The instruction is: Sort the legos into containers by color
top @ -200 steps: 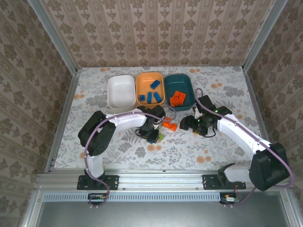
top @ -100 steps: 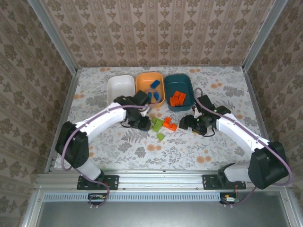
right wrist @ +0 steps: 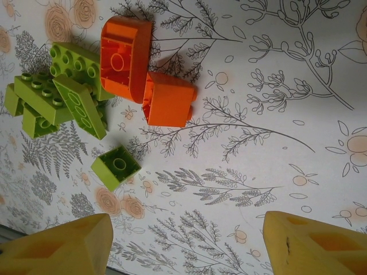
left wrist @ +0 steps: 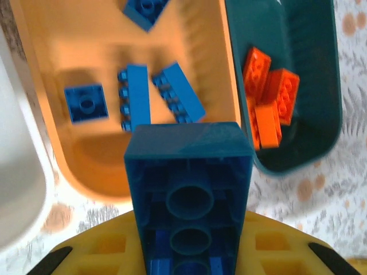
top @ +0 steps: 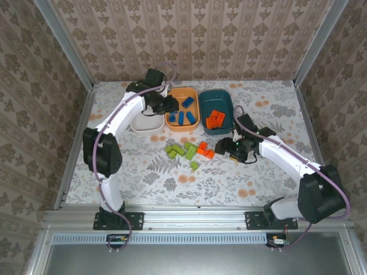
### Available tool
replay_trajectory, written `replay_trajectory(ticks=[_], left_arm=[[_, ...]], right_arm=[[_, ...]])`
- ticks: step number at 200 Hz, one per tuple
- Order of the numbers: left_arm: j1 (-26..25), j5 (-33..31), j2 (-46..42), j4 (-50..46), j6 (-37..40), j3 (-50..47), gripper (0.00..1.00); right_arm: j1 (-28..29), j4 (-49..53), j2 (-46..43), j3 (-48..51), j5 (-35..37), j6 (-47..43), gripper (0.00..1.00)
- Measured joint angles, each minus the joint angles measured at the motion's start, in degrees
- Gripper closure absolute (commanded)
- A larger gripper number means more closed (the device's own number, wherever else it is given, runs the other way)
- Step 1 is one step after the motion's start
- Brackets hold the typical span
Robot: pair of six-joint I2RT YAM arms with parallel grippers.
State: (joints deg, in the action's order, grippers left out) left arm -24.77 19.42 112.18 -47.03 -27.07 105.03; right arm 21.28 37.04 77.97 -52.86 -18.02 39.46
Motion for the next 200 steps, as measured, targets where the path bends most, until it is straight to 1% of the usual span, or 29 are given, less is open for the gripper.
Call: replay_trajectory(ticks=[32, 79, 95, 120, 137, 154, 171, 179, 200], left_arm=[[2.0, 0.3, 10.6, -2.4, 0.3, 12.3, 0.81], [2.3, -0.1, 24.6, -9.1, 2.7, 31.0, 0.81], [2.3, -0.5, 28.7, -11.1, 3.3, 35.9, 0.81], [2.4, -1.5, 32.5, -13.4, 3.8, 38.7, 0.81], [2.4, -1.9, 33.8, -14.3, 4.0, 39.0, 0.79], [2.4, -1.9, 34.5, -14.7, 4.0, 39.4, 0.71], [2.4, -1.9, 34.8, -14.7, 4.0, 40.2, 0.7], [2.4, -1.9, 34.8, -14.7, 3.9, 40.4, 0.67], [2.4, -1.8, 34.8, -14.7, 4.0, 40.7, 0.55]], right_arm=[[0.0, 1.3, -2.4, 0.0, 1.7, -0.2, 0.29], [0.0, 4.4, -6.7, 0.0, 4.7, -0.7, 0.29], [0.0, 5.5, -7.9, 0.0, 5.8, -0.7, 0.29], [0.0, 7.5, -9.9, 0.1, 7.3, -1.1, 0.29], [0.0, 8.9, -11.0, 0.1, 8.2, -1.6, 0.28], [0.0, 9.8, -11.4, 0.1, 8.8, -1.7, 0.28], [0.0, 10.3, -11.4, 0.2, 9.0, -1.8, 0.28], [0.0, 10.7, -11.4, 0.2, 9.1, -1.8, 0.29], [0.0, 11.2, -11.4, 0.2, 9.3, -1.8, 0.28]])
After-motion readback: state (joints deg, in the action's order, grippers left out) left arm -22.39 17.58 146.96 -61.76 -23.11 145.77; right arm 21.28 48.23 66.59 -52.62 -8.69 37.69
